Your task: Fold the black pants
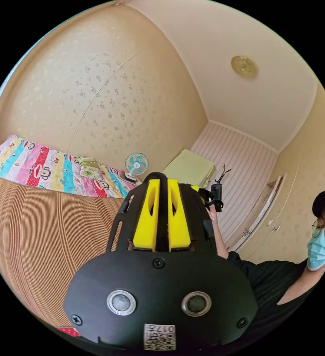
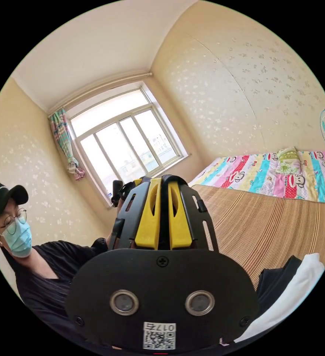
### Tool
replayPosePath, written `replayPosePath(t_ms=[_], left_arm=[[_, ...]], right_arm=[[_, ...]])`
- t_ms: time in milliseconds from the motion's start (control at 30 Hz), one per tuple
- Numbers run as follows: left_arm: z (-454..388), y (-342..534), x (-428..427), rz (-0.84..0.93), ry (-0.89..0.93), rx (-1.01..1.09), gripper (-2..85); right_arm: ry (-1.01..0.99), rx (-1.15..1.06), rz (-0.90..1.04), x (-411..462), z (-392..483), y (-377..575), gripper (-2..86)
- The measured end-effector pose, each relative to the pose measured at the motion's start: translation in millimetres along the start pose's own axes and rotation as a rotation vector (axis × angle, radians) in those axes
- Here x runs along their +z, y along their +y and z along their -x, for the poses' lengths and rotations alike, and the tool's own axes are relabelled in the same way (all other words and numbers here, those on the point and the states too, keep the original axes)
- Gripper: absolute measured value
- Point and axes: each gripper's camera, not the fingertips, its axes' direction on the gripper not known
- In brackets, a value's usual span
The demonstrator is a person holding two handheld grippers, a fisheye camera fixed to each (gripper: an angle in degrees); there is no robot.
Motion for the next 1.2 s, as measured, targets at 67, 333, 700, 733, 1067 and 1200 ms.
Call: replayPosePath(t_ms=[67, 333, 700, 733, 1067, 1200], left_arm=[[13, -1, 17, 0.034, -0.063, 0.021, 4.2], [104, 231, 81, 0.475, -0.219, -0.149, 5.1], [156, 376, -14, 0.464, -0.303, -0.609, 8.1], [155, 355, -27, 0.419, -0.346, -0.578, 8.1], [171, 311, -191, -0.066, -0.407, -0.577, 6.7], [185, 354, -258, -0.103, -0.499, -0.674, 6.4]], right_arm=[[0.057, 0.015, 0.005, 27, -34, 6, 1.6], [0.221, 0.135, 0.323, 116, -122, 255, 2.9], [0.39, 0.443, 0.297, 156, -184, 400, 13.4], [0.442, 0.388, 0.27, 169, -193, 376, 15.0], [0.571, 0.281, 0.602, 426, -293, 341, 18.7], [0.5, 0.236, 0.561, 526, -270, 343, 18.3]])
